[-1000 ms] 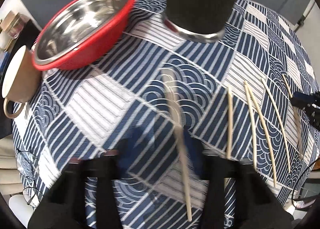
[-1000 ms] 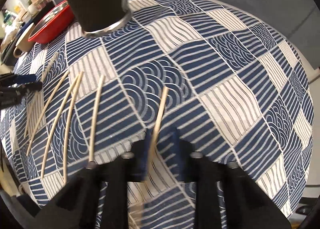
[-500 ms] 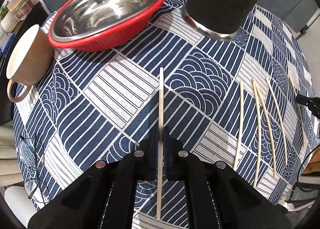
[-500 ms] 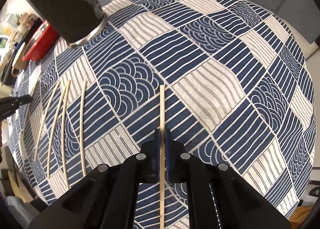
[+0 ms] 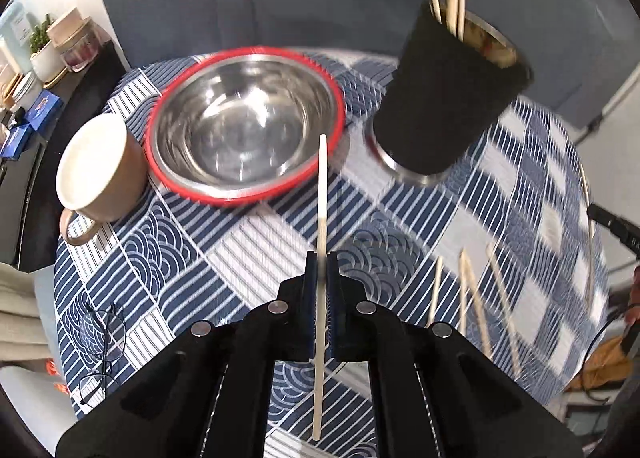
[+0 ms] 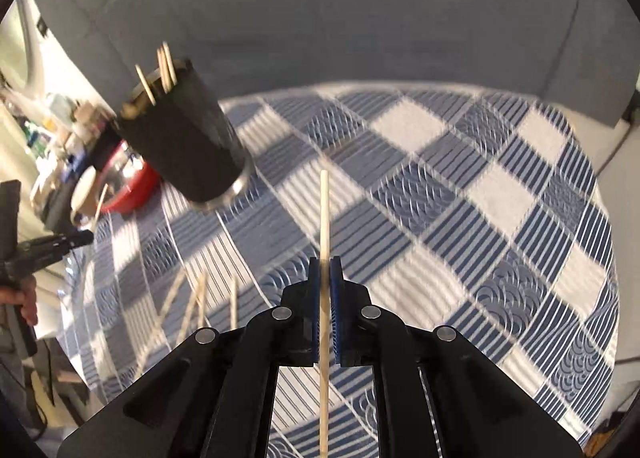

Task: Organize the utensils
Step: 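Lift both held chopsticks upright and carry them over the black holder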

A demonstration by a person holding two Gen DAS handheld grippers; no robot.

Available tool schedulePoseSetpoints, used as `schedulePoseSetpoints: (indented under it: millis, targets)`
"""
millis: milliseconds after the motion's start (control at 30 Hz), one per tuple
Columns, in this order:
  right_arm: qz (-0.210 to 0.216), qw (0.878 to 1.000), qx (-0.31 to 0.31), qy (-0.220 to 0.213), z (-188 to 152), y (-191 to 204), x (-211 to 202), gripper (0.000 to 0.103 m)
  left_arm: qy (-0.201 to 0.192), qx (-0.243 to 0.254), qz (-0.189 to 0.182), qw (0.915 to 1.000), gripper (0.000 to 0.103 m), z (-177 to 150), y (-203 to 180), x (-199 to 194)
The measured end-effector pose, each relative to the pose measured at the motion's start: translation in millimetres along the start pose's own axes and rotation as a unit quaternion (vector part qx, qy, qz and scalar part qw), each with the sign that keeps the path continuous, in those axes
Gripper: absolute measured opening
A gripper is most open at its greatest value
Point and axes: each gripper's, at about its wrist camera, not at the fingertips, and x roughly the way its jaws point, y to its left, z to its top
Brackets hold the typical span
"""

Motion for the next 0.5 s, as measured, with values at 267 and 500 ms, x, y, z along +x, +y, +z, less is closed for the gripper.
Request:
schedulePoseSetpoints:
  millis: [267, 500]
  targets:
    - [0.006, 0.999, -0.021, -0.047, 46.5, 20.4, -30.5, 0.005, -0.059, 0.011, 0.011, 0.9981, 0.005, 39.1, -15.7, -36.5]
    - [0.023, 0.995, -0.041, -0.092, 91.4, 47.8, -54.4, 0.005, -0.083, 0.04, 0.013, 0.9956, 0.005, 67.6, -40.7, -46.4]
